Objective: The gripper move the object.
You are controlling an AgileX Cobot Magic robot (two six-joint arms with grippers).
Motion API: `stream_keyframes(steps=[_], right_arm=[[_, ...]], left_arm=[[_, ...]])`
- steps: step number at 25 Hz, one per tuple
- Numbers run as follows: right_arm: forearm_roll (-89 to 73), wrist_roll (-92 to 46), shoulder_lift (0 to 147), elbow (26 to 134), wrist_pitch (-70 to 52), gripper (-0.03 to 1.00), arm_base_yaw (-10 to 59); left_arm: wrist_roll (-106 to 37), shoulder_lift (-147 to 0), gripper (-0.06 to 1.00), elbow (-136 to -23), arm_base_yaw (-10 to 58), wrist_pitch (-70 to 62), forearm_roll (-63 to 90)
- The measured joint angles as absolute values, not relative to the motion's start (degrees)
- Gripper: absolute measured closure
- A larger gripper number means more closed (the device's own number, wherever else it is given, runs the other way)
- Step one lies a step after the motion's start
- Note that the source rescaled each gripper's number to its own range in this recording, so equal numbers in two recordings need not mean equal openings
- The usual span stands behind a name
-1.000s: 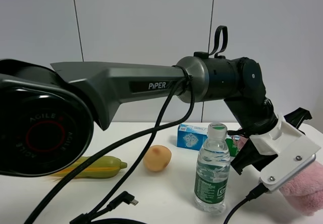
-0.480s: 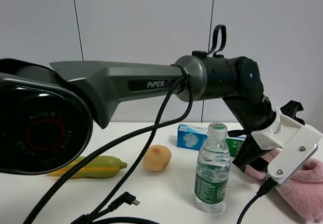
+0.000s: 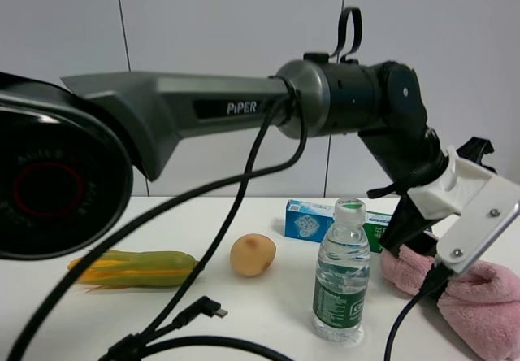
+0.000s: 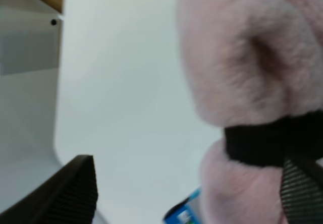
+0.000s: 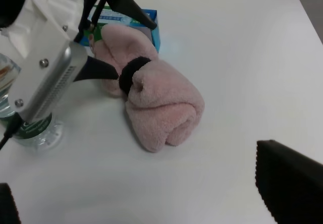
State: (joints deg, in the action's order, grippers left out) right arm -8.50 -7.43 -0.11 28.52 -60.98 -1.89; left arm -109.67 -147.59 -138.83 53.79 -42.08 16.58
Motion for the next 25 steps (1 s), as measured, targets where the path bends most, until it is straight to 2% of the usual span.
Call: stream_keyframes(steps=[6,13,19,25], right_arm=[[-8.5,-7.4,-0.1,28.5,-61.0,-0.03,-1.9],[-8.5,-7.4,-0.1,28.5,-61.0,-0.03,-1.9],[-8.5,-7.4,-0.1,28.5,-61.0,-0.03,-1.9],[-8.5,-7.4,-0.1,28.5,-61.0,-0.03,-1.9]], left_arm=[[-90.0,-137.8,0.19,-138.8,52.6,-45.9,12.1],[-50.5,-125.0,0.19,-138.8,46.5,-57.5,-2.4],[-24.1,-111.2,0.19,-135.5,37.8,-67.1,-9.4],[-13.1,-96.1,0.19,-124.6,24.0,-69.3,-11.1]])
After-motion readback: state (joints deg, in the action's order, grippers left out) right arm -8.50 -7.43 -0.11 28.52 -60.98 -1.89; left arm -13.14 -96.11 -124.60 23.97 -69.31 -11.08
